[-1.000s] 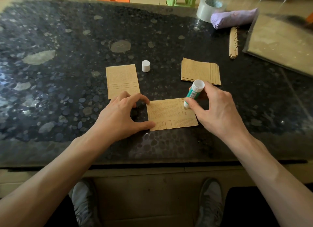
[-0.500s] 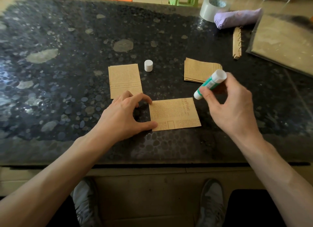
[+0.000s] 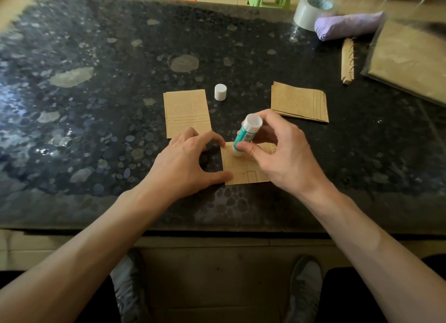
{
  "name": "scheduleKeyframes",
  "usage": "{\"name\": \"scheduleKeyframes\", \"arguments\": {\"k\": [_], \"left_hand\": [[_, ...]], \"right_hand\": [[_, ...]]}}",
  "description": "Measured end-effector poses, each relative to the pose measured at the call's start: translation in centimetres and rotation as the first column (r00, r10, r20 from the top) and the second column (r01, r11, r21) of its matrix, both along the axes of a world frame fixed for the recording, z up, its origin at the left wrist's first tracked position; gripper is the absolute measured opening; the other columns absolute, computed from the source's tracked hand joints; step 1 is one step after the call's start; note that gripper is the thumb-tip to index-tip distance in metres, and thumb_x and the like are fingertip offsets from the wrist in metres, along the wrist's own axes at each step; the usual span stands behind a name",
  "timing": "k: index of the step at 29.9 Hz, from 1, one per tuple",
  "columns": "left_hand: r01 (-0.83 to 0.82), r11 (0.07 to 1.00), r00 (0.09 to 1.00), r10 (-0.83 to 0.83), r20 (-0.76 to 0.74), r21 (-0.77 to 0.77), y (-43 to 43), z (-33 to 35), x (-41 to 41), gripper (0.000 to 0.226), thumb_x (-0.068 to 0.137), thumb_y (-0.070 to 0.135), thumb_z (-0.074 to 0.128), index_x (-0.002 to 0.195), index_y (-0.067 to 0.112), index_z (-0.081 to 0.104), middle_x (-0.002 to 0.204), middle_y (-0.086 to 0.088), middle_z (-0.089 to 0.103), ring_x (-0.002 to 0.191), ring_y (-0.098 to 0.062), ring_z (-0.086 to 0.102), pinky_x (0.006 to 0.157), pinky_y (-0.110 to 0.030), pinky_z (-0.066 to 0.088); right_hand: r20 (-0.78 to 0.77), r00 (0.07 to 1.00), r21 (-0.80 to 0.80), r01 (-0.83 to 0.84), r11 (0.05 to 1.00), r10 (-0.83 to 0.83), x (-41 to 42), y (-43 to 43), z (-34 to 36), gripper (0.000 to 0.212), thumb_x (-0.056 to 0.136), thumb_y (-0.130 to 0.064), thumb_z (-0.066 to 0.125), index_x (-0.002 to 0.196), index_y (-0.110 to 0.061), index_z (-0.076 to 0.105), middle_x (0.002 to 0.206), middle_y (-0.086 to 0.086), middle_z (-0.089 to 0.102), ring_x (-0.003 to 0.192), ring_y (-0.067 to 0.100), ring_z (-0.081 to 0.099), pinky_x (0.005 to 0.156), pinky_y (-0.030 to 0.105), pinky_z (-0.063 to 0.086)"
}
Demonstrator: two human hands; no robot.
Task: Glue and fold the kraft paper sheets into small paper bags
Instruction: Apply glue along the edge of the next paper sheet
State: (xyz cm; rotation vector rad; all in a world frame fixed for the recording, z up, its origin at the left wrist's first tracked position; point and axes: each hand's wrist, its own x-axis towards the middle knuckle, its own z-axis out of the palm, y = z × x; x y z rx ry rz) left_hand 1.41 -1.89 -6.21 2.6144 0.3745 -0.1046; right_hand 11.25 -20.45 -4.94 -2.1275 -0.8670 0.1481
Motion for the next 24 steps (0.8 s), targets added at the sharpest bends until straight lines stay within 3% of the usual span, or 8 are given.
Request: {"name": "scheduleKeyframes", "arguments": {"k": [3,9,15,19,24], "left_hand": [[0.003,1.000,1.000,-0.003,0.014,-0.003,0.00,-0.06,-0.04,0.067,0.068,0.072,0.072,0.127,0.051,0.048,0.108,0.014,0.043,0.108,-0.009,0.042,0.079,-0.031,0.038],[0.001,1.000,1.000,-0.001,0.020,-0.003,0.00,-0.02,-0.08,0.068,0.070,0.070,0.073,0.129,0.050,0.047,0.109,0.013,0.042,0.108,-0.009,0.042,0.080,-0.030,0.036],[0.001,1.000,1.000,-0.001,0.020,-0.002,-0.03,0.07,-0.07,0.066,0.071,0.068,0.075,0.129,0.050,0.048,0.109,0.013,0.042,0.111,-0.011,0.044,0.081,-0.031,0.038],[-0.004,1.000,1.000,0.004,0.011,0.000,-0.08,0.16,-0.03,0.066,0.071,0.068,0.076,0.129,0.050,0.049,0.110,0.013,0.042,0.113,-0.011,0.045,0.081,-0.031,0.038],[-0.003,1.000,1.000,0.003,0.016,0.001,0.00,0.05,-0.04,0.066,0.071,0.069,0.075,0.129,0.050,0.048,0.110,0.013,0.043,0.112,-0.011,0.044,0.081,-0.032,0.039]], "right_hand": [[0.013,1.000,-0.034,-0.010,0.999,0.011,-0.18,0.49,-0.01,0.033,0.092,-0.034,0.078,0.119,-0.028,0.059,0.110,-0.021,0.064,0.107,-0.006,0.062,0.087,0.001,0.045],[0.058,0.998,-0.020,0.014,1.000,-0.013,-0.33,0.90,0.03,0.041,0.085,-0.050,0.080,0.116,-0.031,0.062,0.107,-0.023,0.065,0.105,-0.011,0.059,0.085,0.001,0.043],[0.050,0.999,-0.054,0.000,0.999,0.003,-0.18,0.45,0.19,0.038,0.089,-0.037,0.080,0.124,-0.027,0.067,0.110,-0.023,0.066,0.099,-0.015,0.059,0.084,-0.002,0.042],[0.022,0.999,-0.102,-0.037,0.994,0.039,-0.32,0.10,0.19,0.034,0.095,-0.031,0.075,0.128,-0.028,0.065,0.117,-0.017,0.069,0.110,-0.004,0.059,0.082,0.000,0.042],[0.072,0.997,-0.130,-0.019,0.991,0.029,-0.60,0.09,-0.13,0.032,0.097,-0.037,0.071,0.125,-0.024,0.064,0.112,-0.017,0.065,0.104,-0.003,0.056,0.079,0.000,0.042]]}}
